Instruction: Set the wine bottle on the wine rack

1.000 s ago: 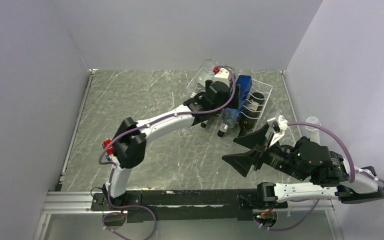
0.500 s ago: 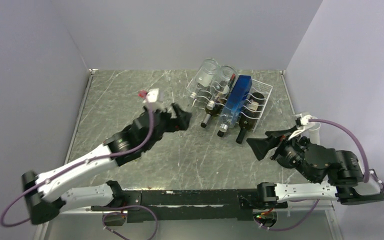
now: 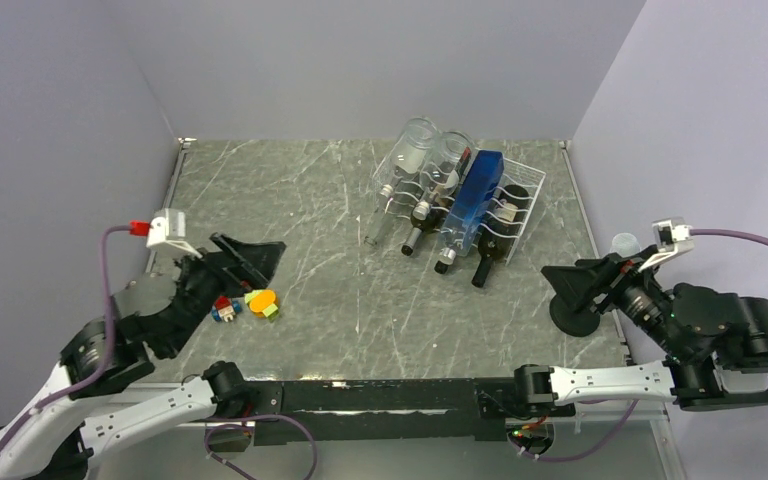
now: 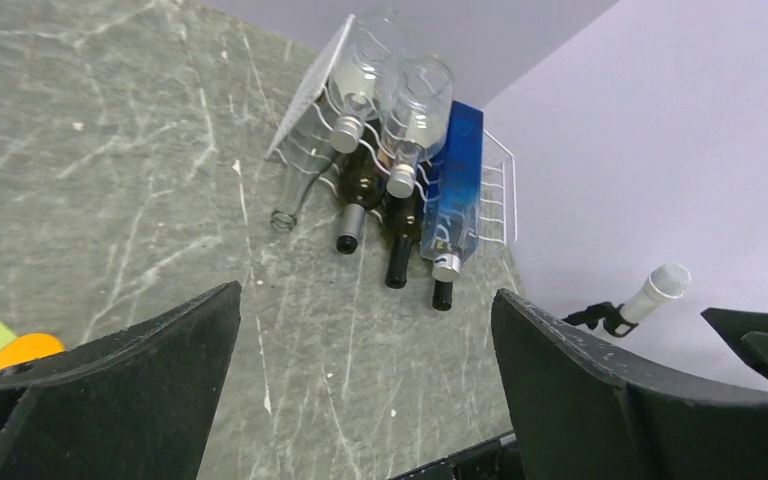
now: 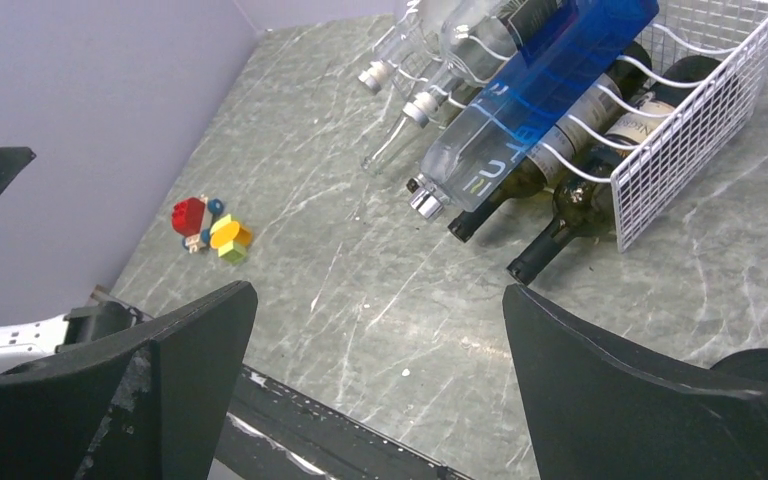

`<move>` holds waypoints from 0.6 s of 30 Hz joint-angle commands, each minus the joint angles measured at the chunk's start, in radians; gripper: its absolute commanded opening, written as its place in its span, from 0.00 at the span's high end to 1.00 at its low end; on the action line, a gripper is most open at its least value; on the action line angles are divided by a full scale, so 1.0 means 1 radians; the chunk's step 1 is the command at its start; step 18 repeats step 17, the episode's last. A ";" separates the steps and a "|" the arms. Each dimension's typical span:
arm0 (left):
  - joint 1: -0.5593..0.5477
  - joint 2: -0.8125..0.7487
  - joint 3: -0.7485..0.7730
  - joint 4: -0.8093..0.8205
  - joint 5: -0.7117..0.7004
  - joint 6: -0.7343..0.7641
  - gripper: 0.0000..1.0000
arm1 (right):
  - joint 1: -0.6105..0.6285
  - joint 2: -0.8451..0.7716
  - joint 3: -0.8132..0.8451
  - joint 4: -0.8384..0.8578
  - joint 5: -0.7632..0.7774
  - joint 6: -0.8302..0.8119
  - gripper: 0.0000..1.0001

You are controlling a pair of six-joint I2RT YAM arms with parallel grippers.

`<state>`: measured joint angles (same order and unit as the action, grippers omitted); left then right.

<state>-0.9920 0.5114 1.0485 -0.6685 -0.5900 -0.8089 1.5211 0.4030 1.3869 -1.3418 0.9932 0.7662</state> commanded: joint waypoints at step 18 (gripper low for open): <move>-0.004 -0.059 0.086 -0.198 -0.078 0.018 0.01 | 0.004 -0.023 0.075 0.029 0.013 -0.111 0.00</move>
